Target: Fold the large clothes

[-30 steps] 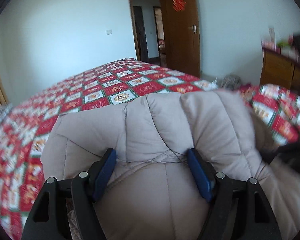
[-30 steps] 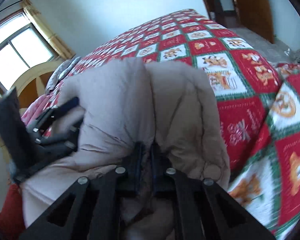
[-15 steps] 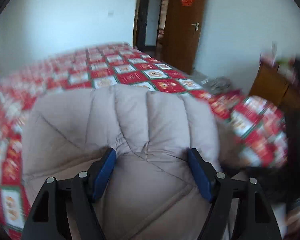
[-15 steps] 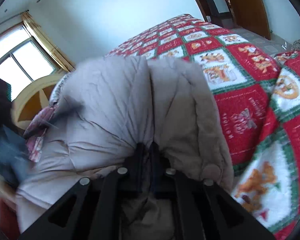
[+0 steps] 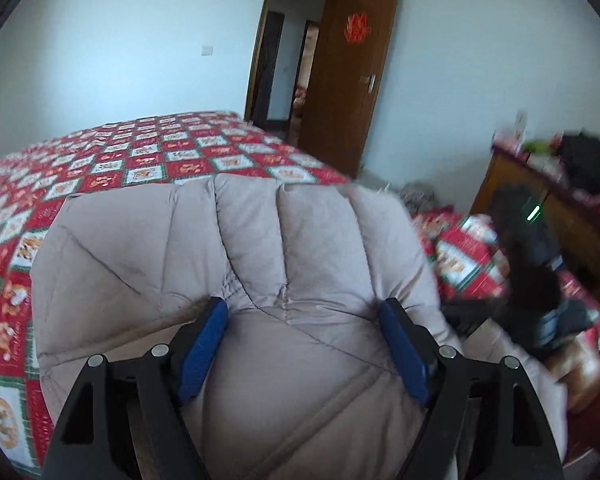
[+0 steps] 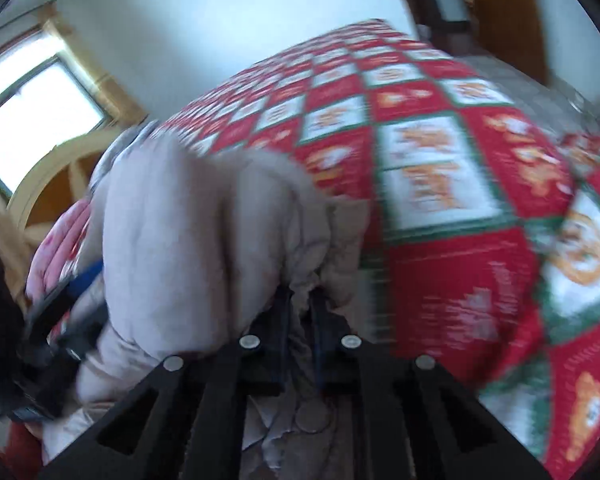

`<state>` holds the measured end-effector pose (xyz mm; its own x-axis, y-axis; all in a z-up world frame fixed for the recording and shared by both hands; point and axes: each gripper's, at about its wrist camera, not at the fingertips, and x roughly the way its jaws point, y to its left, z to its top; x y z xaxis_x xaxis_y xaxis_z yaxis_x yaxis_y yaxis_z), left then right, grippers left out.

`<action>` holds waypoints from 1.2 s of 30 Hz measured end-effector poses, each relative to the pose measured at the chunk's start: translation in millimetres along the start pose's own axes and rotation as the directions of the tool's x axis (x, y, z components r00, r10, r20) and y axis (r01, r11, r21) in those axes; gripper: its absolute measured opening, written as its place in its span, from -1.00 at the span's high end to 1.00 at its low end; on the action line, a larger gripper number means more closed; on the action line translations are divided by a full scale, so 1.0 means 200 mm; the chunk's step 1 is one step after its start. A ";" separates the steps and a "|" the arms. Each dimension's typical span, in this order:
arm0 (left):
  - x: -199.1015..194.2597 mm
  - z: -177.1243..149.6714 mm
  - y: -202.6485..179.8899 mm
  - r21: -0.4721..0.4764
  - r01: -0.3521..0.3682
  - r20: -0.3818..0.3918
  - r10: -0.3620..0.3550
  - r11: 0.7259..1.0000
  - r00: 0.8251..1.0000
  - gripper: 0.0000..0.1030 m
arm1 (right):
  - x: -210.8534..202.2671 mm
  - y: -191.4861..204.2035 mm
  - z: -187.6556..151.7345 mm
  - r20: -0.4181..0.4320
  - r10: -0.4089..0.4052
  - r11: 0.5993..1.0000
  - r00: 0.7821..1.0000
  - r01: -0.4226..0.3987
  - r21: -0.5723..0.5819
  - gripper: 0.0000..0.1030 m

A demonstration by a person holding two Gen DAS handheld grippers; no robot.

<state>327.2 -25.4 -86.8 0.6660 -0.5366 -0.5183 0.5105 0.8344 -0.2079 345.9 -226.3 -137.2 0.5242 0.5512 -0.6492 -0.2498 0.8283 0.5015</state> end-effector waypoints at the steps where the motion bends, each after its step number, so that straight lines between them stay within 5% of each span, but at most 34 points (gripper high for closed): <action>1: -0.01 0.01 0.00 -0.006 0.027 0.014 -0.027 1.000 1.000 -0.53 | 0.04 -0.02 0.00 -0.015 0.062 0.998 0.998 -0.061 0.029 0.71; 6: 0.17 0.08 -0.11 0.097 0.047 -0.080 -0.039 0.994 0.996 -0.76 | 0.16 -0.08 0.00 -0.052 0.170 0.980 0.984 -0.164 0.112 0.77; 10: 0.28 0.06 -0.13 0.126 0.026 -0.125 -0.010 0.992 0.992 -0.82 | 0.20 -0.21 -0.01 -0.036 0.290 0.927 0.956 -0.271 0.260 0.91; 14: 0.35 0.03 -0.11 0.120 0.005 -0.173 0.016 0.993 0.985 -0.84 | 0.16 -0.21 0.00 -0.032 0.248 0.934 0.968 -0.230 0.272 0.93; 19: 0.38 0.00 -0.14 0.162 -0.025 -0.195 0.057 0.986 0.979 -0.84 | -0.03 -0.14 0.03 -0.015 0.085 0.980 0.996 -0.080 0.183 0.83; 22: 0.38 -0.01 -0.14 0.166 -0.027 -0.198 0.060 0.986 0.978 -0.84 | -0.18 -0.14 0.07 0.041 0.070 0.983 0.997 -0.076 0.168 0.38; 24: 0.37 -0.01 -0.14 0.171 -0.028 -0.193 0.061 0.985 0.979 -0.84 | -0.25 -0.12 0.10 0.096 0.075 0.983 0.993 -0.090 0.160 -0.46; 36: 0.19 -0.01 -0.15 0.170 -0.044 -0.142 0.068 0.984 0.988 -0.84 | 0.08 -0.18 0.08 0.003 0.167 0.965 0.986 -0.164 0.207 -0.52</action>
<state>336.3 -69.8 -101.3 0.6156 -0.4549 -0.6436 0.5658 0.8235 -0.0409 376.8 -250.3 -155.8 0.4780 0.6811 -0.5547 -0.1580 0.6878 0.7085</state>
